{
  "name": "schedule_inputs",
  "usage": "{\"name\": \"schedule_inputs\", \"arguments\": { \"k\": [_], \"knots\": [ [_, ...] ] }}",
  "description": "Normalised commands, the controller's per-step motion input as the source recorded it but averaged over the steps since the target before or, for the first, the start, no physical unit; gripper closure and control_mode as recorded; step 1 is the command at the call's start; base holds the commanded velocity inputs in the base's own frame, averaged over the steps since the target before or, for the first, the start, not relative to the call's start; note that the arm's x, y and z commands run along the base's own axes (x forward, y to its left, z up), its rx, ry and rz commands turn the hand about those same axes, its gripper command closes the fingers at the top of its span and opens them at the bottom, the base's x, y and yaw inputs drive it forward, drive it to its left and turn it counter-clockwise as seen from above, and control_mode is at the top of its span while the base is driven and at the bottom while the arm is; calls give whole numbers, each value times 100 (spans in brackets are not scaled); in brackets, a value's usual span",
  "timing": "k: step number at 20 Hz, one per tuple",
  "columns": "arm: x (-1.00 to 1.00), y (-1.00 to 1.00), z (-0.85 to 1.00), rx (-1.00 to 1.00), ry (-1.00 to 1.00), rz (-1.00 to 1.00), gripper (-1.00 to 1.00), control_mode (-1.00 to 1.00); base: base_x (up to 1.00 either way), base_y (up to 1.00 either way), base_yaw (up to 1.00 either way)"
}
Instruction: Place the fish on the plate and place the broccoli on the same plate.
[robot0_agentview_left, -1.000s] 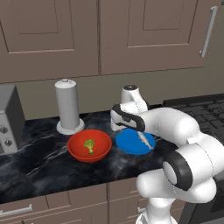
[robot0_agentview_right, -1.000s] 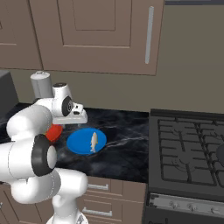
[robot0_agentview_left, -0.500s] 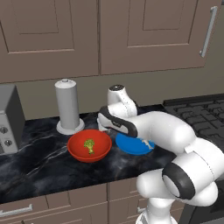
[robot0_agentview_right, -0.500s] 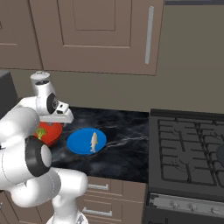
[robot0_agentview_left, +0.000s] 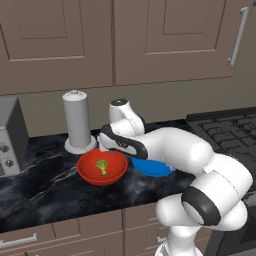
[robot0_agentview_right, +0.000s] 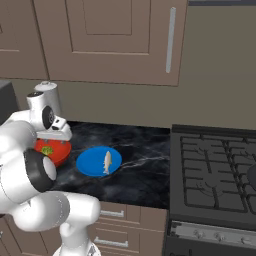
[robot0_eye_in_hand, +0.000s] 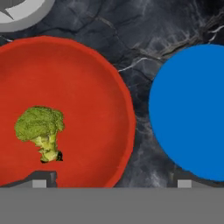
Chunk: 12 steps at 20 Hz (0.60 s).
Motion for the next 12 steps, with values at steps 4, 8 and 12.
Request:
{"name": "schedule_inputs", "arguments": {
  "k": [4, 8, 12],
  "knots": [
    [4, 40, -1, 4, 0, 0, -100, -100, 0, 0, 0],
    [0, 40, -10, 2, 1, 0, -100, -100, 0, 0, 0],
    [0, 31, -18, 1, 3, 2, -100, -100, 0, 0, 0]
  ]
}}
